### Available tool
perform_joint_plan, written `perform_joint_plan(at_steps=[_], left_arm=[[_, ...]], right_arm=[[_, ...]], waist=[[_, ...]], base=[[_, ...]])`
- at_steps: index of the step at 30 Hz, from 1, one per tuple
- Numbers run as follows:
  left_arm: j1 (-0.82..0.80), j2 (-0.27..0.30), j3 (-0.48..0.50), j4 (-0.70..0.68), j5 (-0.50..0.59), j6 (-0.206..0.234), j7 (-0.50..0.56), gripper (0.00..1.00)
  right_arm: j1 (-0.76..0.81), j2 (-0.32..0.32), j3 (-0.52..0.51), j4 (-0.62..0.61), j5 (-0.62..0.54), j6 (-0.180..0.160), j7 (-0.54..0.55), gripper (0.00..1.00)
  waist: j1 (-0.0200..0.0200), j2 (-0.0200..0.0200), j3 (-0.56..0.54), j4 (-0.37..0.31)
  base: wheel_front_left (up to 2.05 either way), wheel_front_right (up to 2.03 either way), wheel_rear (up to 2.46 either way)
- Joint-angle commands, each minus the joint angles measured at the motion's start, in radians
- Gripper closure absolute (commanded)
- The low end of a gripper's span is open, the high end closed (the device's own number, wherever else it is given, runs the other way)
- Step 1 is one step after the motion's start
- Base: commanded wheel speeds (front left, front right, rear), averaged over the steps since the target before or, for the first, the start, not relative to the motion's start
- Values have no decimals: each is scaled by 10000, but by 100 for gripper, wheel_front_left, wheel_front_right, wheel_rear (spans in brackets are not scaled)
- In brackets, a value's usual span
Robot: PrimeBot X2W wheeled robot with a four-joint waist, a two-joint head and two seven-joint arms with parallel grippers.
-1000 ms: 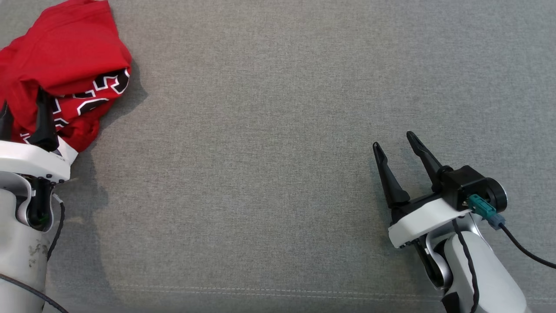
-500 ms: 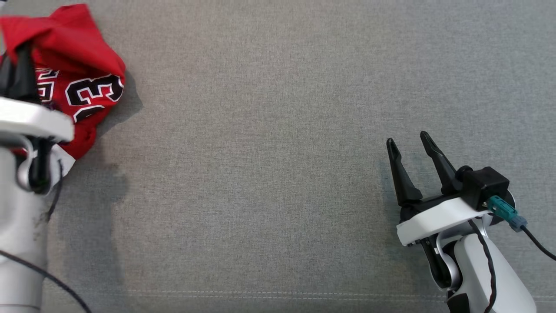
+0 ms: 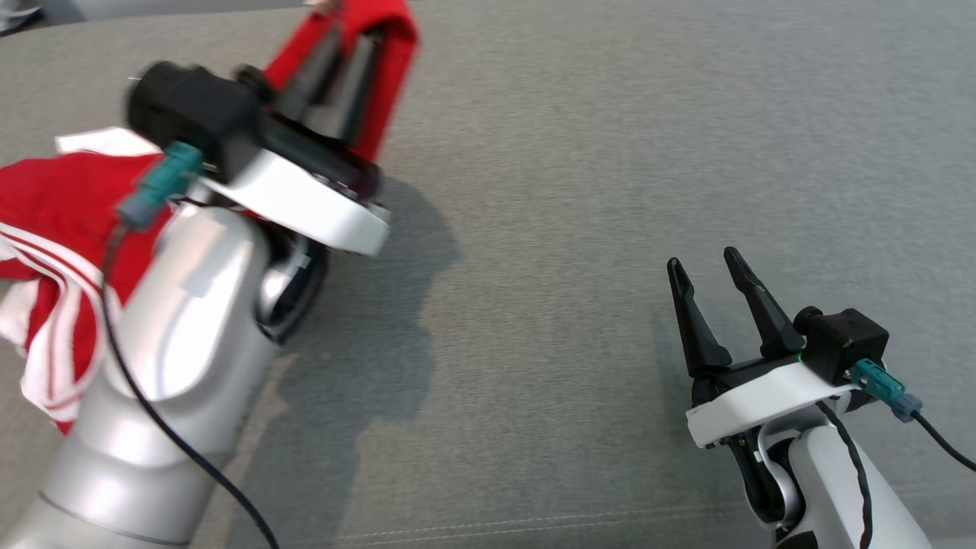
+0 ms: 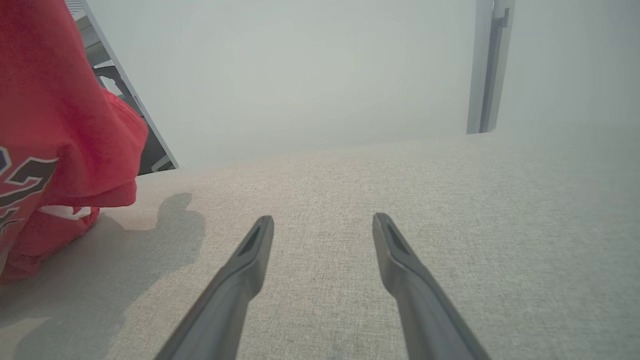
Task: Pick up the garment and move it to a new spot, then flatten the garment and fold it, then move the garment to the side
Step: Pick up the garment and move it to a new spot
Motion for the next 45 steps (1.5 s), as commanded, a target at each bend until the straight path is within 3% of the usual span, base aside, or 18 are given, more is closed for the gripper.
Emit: perform_joint_plan(at_steps=[1,9,18,19,20,27,37,45], left_arm=[[-485,138,-127,-358,-72,-69,-46,100],[-704,-378,-1269,-526,-272,-69,-46,100],[-250,-417,-1018,-825,80,-69,-46,100],[-100,-330,-1101,-413,112,-69,-46,58],[3,-301,-1101,-80,61,-69,-46,0],[571,4,-450,2102,188,12,-46,0],[2681,-64,993,2591,242,-44,-46,0],[4128,-573,978,2827,319,-65,-46,0]], right_arm=[[107,62,261,-316,163,14,-118,0],[299,62,633,-601,510,14,-118,0],[407,63,827,-717,727,14,-118,0],[410,63,829,-701,742,14,-118,0],[410,63,834,-688,759,14,-118,0],[298,63,822,-461,764,14,-118,0],[283,63,569,32,586,14,-118,0],[411,63,415,317,488,14,-118,0]], waist=[[0,0,-28,-574],[0,0,157,-2077],[0,0,293,-2776],[0,0,268,-2786],[0,0,246,-2776],[0,0,-7,-2240],[0,0,-826,-984],[0,0,-1532,-178]], base=[[0,0,0],[0,0,0],[0,0,0],[0,0,0],[0,0,0],[0,0,0],[0,0,0],[0,0,0]])
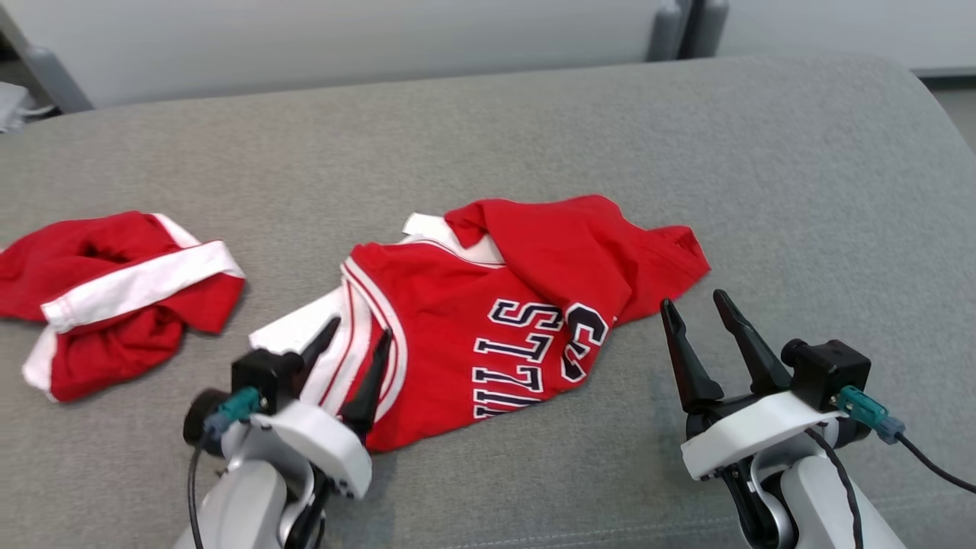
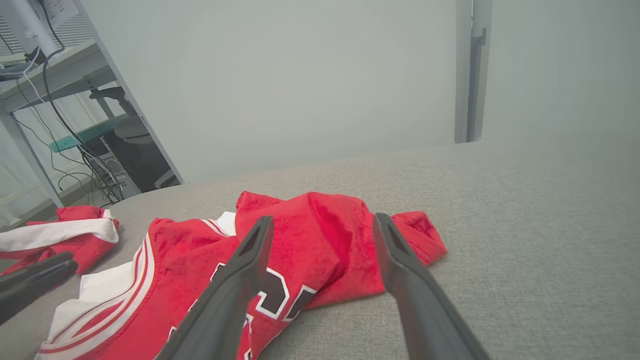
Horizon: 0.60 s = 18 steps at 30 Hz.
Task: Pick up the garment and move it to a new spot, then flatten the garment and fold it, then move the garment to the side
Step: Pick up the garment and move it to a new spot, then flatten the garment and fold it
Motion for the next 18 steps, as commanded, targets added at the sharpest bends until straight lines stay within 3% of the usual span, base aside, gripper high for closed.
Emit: perform_joint_plan(at_steps=[1,17,18], left_arm=[[2,197,236,-111,106,-68,-49,0],[620,116,-103,1899,-192,-70,-49,0],[580,104,-192,1986,-243,-70,-49,43]], right_arm=[[-2,41,158,-178,-15,14,-118,0],[146,41,81,-77,-32,14,-118,0],[124,41,102,-83,-20,14,-118,0]], waist=[[0,0,-289,296],[0,0,-474,377],[0,0,-458,351]], base=[[0,0,0],[0,0,0],[0,0,0]])
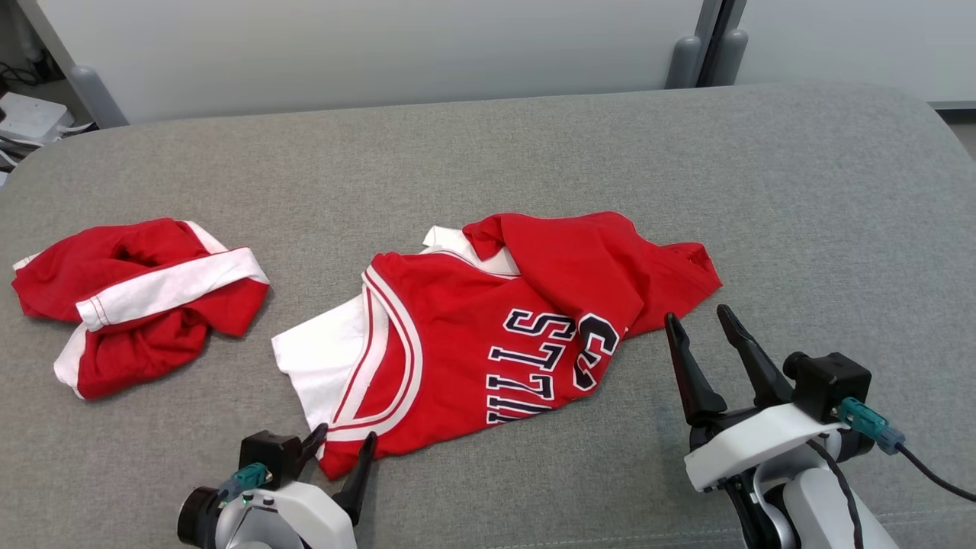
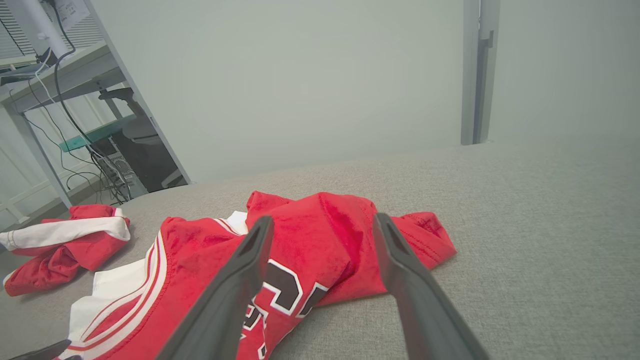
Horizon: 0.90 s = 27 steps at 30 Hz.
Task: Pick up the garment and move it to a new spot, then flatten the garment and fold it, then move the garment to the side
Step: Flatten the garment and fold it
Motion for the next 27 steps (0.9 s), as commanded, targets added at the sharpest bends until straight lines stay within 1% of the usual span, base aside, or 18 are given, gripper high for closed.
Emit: perform_joint_plan(at_steps=[1,2,6,9,11,17,21,24,27], left_arm=[[-333,147,138,-64,-133,-68,-61,91],[-383,160,65,-37,-184,-68,-61,100],[-568,267,-159,-107,-313,-68,-61,100],[-685,407,-241,-575,-337,-68,-61,100],[-778,498,-193,-1231,-269,-68,-61,100],[-1098,656,309,-4074,239,-69,-61,100],[-1405,589,579,-5377,88,-69,-61,100],[-1918,637,878,-5647,116,-69,-61,100],[-2571,753,1162,-5277,233,-12,-61,100]], right_arm=[[-156,43,221,-234,8,14,-117,0],[-169,43,234,-240,15,14,-117,0],[-175,43,198,-264,10,14,-117,0],[-159,43,132,-278,-13,14,-117,0],[-152,43,73,-302,-22,14,-117,0],[-114,43,-66,-339,18,14,-117,0],[-101,43,-59,-313,75,14,-117,0],[-112,43,24,-309,143,14,-117,0],[-146,43,206,-346,258,14,-117,0]], waist=[[0,0,34,-49],[0,0,45,-68],[0,0,95,-115],[0,0,119,-104],[0,0,139,-80],[0,0,144,72],[0,0,107,134],[0,0,100,78],[0,0,179,-175]], base=[[0,0,0],[0,0,0],[0,0,0],[0,0,0],[0,0,0],[0,0,0],[0,0,0],[0,0,0],[0,0,0]])
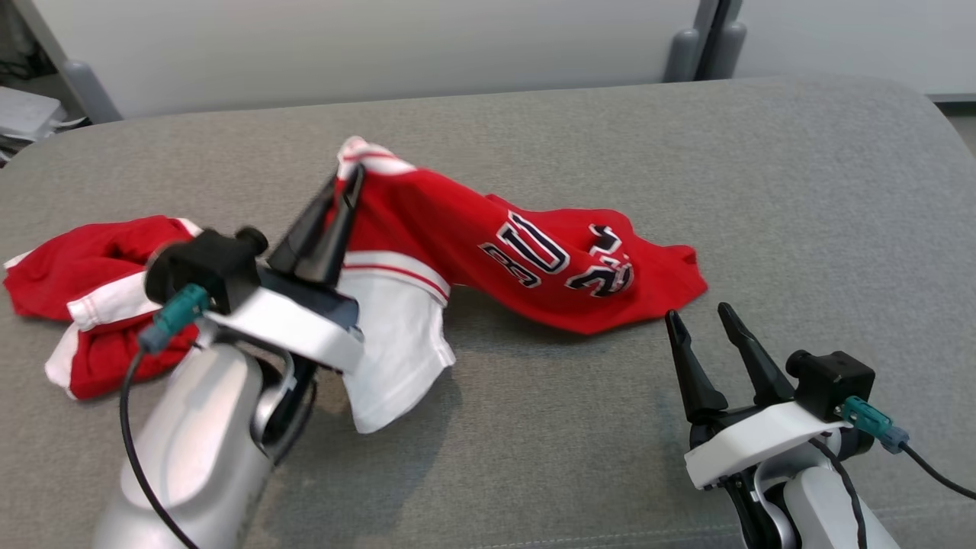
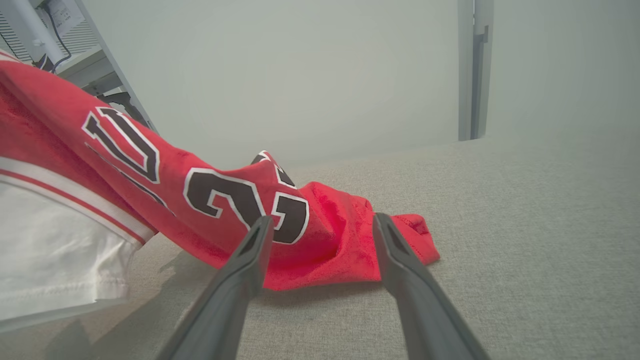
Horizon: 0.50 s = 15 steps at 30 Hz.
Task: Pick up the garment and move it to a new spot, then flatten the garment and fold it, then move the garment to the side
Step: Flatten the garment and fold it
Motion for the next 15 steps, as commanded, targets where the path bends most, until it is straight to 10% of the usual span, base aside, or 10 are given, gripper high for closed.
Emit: perform_joint_plan(at_steps=[1,9,10,11,15], left_arm=[[-871,381,463,175,211,16,-51,100],[-2024,1117,650,3293,452,64,22,93],[-2111,1248,653,3800,489,59,21,15],[-2176,1346,695,4308,459,54,19,0],[-2199,1610,945,5800,381,105,-30,0]], right_arm=[[-155,38,300,-298,131,14,-118,0],[-273,38,578,-519,211,14,-118,0],[-302,38,606,-556,203,14,-118,0],[-339,38,639,-589,187,14,-118,0],[-427,38,619,-760,189,14,-118,0]], waist=[[0,0,116,-243],[0,0,882,-1139],[0,0,1030,-1256],[0,0,1163,-1374],[0,0,1421,-1676]], base=[[0,0,0],[0,0,0],[0,0,0],[0,0,0],[0,0,0]])
